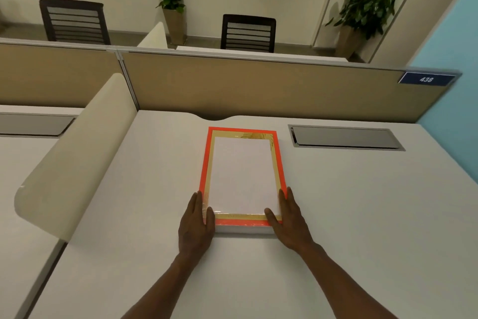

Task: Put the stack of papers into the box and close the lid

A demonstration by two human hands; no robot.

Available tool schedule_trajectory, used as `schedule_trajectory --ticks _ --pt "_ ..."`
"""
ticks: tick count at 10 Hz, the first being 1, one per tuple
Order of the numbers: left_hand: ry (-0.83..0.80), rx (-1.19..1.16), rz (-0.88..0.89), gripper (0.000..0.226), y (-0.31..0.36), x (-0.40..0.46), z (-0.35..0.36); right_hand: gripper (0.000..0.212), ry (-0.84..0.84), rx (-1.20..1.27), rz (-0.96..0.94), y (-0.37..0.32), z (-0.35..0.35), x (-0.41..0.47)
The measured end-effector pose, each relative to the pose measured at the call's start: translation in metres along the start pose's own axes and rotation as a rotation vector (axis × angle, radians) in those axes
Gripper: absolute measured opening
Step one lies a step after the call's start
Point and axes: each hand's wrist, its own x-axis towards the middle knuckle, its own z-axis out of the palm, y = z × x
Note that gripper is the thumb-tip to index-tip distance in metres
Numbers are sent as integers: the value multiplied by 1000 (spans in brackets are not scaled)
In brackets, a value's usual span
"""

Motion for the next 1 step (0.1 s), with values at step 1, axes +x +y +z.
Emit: schedule_trajectory --ticks 1 --pt "28 73 53 63 13 6 -4 83 26 10 6 13 -24 2"
